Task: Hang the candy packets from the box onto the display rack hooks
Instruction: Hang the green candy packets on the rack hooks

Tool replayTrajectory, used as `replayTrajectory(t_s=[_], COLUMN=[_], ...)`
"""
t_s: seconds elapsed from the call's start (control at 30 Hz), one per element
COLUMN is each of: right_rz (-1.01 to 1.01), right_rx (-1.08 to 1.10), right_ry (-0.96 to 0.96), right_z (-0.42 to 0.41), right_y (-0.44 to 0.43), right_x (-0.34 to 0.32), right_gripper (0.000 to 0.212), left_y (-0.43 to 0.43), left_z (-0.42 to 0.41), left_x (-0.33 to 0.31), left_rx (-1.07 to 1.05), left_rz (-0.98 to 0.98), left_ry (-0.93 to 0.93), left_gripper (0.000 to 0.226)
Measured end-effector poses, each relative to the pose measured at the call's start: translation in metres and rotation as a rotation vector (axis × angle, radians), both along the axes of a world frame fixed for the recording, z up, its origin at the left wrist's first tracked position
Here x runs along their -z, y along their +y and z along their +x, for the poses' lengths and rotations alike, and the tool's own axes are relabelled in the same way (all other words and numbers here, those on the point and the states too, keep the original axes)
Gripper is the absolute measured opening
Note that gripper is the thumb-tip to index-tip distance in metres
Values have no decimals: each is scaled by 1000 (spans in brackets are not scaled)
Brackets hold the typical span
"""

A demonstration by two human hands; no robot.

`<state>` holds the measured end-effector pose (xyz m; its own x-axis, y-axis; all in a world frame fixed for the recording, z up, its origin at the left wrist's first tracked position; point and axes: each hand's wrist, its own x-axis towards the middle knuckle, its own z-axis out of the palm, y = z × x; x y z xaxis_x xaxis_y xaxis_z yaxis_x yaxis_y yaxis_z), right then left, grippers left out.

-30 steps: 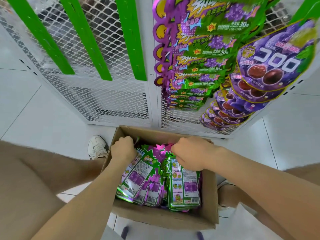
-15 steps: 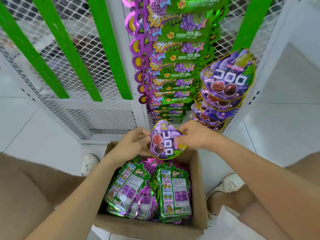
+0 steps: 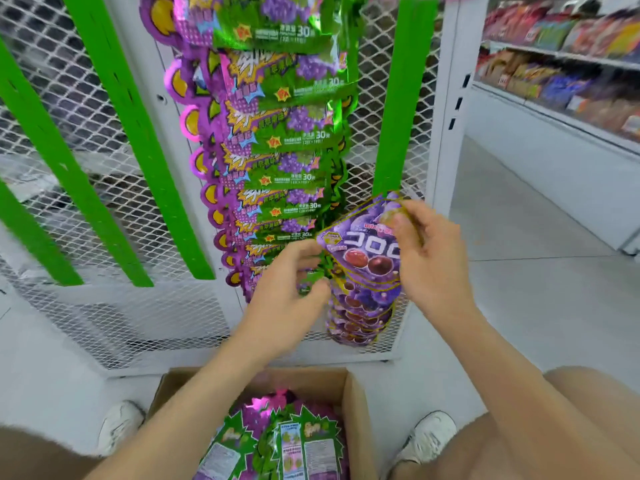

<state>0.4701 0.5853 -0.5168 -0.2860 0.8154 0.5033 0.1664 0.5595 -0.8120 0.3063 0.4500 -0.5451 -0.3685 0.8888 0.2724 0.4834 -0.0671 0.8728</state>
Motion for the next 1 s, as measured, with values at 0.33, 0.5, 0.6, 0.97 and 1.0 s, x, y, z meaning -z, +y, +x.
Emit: replayTrajectory(t_s=[0.33, 0.5, 0.6, 0.97, 1.0], right_rz=[167, 195, 182, 232, 245], right_rx=[219, 172, 173, 288, 292], right_ry=[64, 60, 100, 136, 130], right_z=[14, 3, -1, -9, -9], right_y=[57, 65, 63, 54, 52], right_x=[-36, -45, -52, -65, -65], right_gripper=[15, 12, 13, 14, 13], left_y=[106, 126, 132, 119, 118], left_z=[44, 43, 41, 39, 39], left_x=[-83, -94, -102, -123, -124], left_rx=[38, -6, 18, 206, 197], left_rz=[137, 142, 126, -76, -82], left_ry=[-24, -279, -454, -732, -723], left_gripper=[66, 41, 12, 28, 28])
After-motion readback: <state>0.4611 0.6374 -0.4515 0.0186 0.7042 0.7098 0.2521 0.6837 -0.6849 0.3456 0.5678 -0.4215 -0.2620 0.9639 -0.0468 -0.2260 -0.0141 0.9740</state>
